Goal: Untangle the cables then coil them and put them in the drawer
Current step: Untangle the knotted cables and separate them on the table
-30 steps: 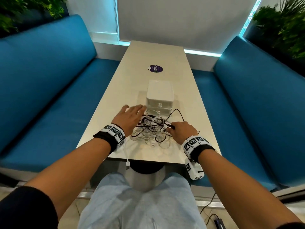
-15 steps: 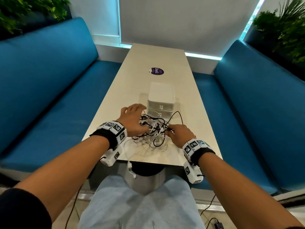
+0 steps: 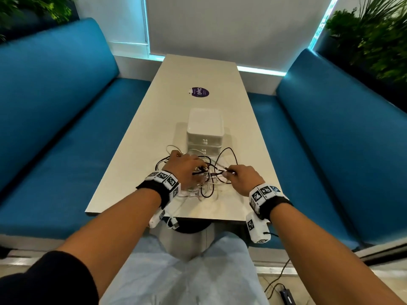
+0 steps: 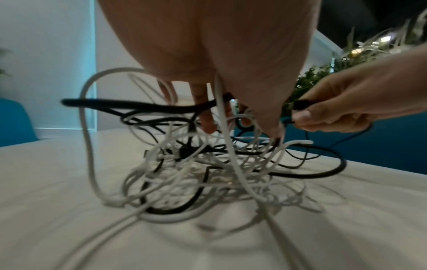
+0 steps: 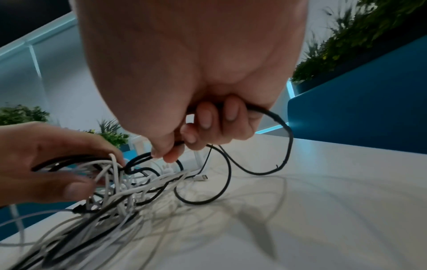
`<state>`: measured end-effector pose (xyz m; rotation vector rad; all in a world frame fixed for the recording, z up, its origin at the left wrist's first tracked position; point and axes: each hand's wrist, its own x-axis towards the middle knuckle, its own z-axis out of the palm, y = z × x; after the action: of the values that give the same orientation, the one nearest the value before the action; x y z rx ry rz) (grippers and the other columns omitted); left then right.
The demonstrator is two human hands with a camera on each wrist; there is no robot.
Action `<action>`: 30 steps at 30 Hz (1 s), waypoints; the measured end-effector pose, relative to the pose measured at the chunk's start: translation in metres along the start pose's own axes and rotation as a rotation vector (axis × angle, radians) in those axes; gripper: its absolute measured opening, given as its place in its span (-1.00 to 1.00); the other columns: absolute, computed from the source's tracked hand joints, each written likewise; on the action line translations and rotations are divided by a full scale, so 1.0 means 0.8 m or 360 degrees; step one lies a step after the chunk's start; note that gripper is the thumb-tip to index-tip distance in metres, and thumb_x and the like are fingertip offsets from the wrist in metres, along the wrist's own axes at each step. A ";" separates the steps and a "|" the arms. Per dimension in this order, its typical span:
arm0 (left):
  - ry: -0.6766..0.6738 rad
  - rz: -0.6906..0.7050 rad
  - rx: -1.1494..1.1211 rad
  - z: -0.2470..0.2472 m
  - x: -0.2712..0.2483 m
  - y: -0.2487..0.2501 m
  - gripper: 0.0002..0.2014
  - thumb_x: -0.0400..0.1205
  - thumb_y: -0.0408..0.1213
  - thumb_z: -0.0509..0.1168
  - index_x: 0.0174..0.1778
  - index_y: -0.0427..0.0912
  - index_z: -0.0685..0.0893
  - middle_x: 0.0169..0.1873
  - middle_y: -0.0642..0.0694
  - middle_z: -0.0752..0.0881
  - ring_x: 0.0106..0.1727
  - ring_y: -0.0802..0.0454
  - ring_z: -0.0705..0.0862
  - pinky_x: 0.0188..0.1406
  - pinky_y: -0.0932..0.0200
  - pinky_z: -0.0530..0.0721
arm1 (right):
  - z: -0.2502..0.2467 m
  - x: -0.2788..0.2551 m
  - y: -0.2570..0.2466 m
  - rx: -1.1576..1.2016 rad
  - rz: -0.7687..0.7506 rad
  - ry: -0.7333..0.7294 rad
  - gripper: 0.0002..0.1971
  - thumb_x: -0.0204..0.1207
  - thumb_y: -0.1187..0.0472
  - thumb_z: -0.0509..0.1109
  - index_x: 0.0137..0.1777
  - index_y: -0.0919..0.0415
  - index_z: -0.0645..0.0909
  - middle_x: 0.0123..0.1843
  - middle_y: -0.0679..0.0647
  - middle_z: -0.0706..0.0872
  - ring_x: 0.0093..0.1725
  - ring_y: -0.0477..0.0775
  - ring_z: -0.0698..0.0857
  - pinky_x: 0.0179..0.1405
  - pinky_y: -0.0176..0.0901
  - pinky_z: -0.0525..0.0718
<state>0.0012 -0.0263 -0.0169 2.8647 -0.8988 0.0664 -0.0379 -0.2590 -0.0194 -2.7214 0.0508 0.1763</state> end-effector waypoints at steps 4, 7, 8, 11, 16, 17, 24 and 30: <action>0.0065 -0.0151 -0.0382 -0.003 -0.011 -0.008 -0.58 0.60 0.07 0.37 0.38 0.16 0.54 0.24 0.07 0.69 0.27 -0.10 0.60 0.36 -0.04 0.35 | -0.001 0.007 0.007 -0.0022 0.0086 -0.0004 -0.70 0.64 -0.17 0.24 0.10 -0.04 0.70 -0.01 0.11 0.76 -0.06 0.20 0.68 -0.17 -0.11 0.56; 0.0192 -0.0227 -0.0465 -0.004 -0.015 -0.009 -0.68 0.68 -0.19 0.32 0.36 0.12 0.59 0.23 0.00 0.72 0.24 -0.17 0.59 0.36 0.01 0.39 | 0.002 0.007 0.006 0.0038 0.0055 -0.0004 -0.75 0.63 -0.14 0.27 0.06 -0.07 0.71 -0.05 0.10 0.77 -0.10 0.18 0.70 -0.17 -0.10 0.61; 0.0202 -0.0186 -0.0445 -0.004 -0.014 -0.008 -0.65 0.67 -0.21 0.31 0.38 0.15 0.58 0.31 0.04 0.68 0.25 -0.13 0.59 0.40 -0.01 0.34 | 0.004 0.006 0.003 0.0039 0.0031 0.0011 -0.76 0.63 -0.13 0.28 0.07 -0.09 0.71 -0.06 0.09 0.77 -0.09 0.19 0.71 -0.16 -0.09 0.63; 0.0109 -0.0059 -0.0370 -0.007 -0.007 0.004 -0.51 0.61 -0.17 0.35 0.45 0.26 0.44 0.43 0.14 0.54 0.33 0.03 0.54 0.44 -0.13 0.24 | 0.012 0.005 -0.012 0.0020 -0.0049 0.0045 -0.79 0.63 -0.09 0.28 0.07 -0.09 0.70 -0.07 0.11 0.76 -0.08 0.23 0.72 -0.12 -0.03 0.68; 0.0178 -0.0092 -0.0174 -0.014 0.009 0.012 -0.90 0.65 0.05 0.27 0.02 0.21 0.64 0.06 0.21 0.67 0.22 0.08 0.58 0.31 -0.12 0.21 | 0.011 0.000 -0.018 0.0006 -0.0140 0.0055 -0.77 0.54 -0.21 0.34 -0.15 -0.09 0.56 -0.19 0.00 0.71 -0.17 0.11 0.69 -0.18 0.01 0.69; 0.0202 -0.0146 -0.0172 -0.015 0.010 0.009 -0.86 0.67 0.08 0.22 0.02 0.20 0.65 0.05 0.21 0.68 0.19 0.07 0.58 0.31 -0.11 0.21 | 0.009 -0.002 -0.016 -0.0001 -0.0143 0.0058 -0.74 0.54 -0.25 0.33 -0.18 -0.10 0.54 -0.22 -0.02 0.70 -0.20 0.09 0.67 -0.21 -0.02 0.67; 0.0256 -0.0441 -0.0070 -0.019 0.000 -0.023 -0.69 0.76 0.06 0.01 -0.06 0.16 0.66 -0.06 0.15 0.66 0.10 -0.02 0.60 0.31 -0.19 0.21 | -0.009 -0.005 -0.007 -0.0027 -0.0146 -0.0041 -0.69 0.62 -0.26 0.20 -0.27 -0.16 0.54 -0.25 -0.02 0.69 -0.21 0.11 0.68 -0.23 -0.06 0.63; 0.0193 -0.0281 0.0064 -0.019 -0.008 -0.023 -0.67 0.62 -0.25 0.21 0.28 0.15 0.58 0.26 0.06 0.60 0.26 -0.03 0.54 0.41 -0.19 0.13 | -0.008 -0.006 -0.006 -0.0026 -0.0161 -0.0075 -0.78 0.63 -0.17 0.25 -0.09 -0.13 0.65 -0.17 0.00 0.74 -0.17 0.12 0.70 -0.16 -0.04 0.68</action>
<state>0.0059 -0.0057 -0.0046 2.9261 -0.6269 0.2391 -0.0415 -0.2573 -0.0113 -2.7269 -0.1019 0.2117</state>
